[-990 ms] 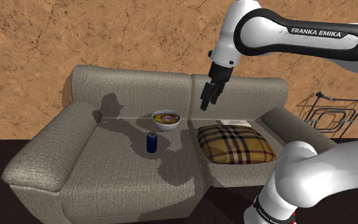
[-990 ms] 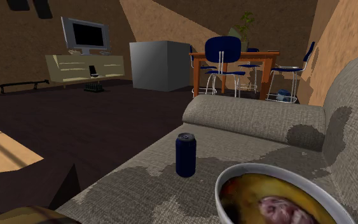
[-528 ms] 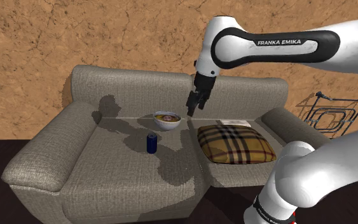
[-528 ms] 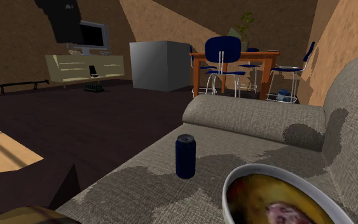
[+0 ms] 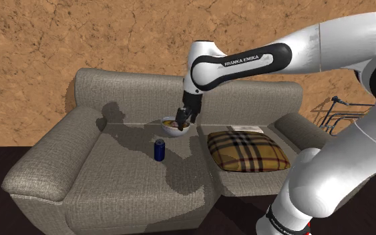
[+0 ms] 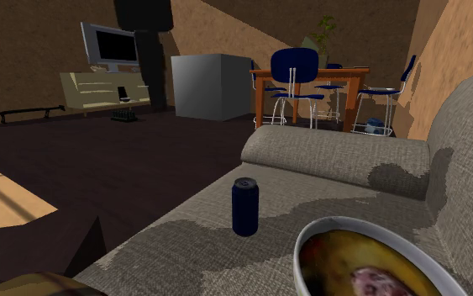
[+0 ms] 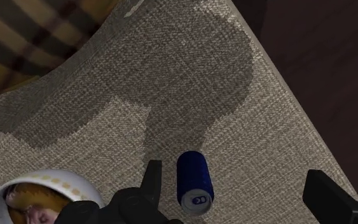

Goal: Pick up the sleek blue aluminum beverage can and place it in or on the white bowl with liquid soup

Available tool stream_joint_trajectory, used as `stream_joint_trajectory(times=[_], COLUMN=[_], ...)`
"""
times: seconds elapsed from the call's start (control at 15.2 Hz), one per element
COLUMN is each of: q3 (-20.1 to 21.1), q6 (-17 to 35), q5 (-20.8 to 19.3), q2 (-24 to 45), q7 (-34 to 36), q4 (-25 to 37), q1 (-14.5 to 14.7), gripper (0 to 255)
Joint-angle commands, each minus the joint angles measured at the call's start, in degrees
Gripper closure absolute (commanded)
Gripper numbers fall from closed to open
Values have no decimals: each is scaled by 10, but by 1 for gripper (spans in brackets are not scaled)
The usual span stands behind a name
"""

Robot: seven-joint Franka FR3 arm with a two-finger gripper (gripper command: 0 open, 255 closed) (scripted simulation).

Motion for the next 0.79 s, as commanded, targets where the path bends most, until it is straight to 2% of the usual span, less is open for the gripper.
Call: stream_joint_trajectory(times=[0.0, 0.73], q3=[3, 10], q6=[22, 107], q5=[-4, -38], q2=[41, 289], q7=[4, 31], q4=[16, 158], q1=[0, 3], gripper=[0, 0])
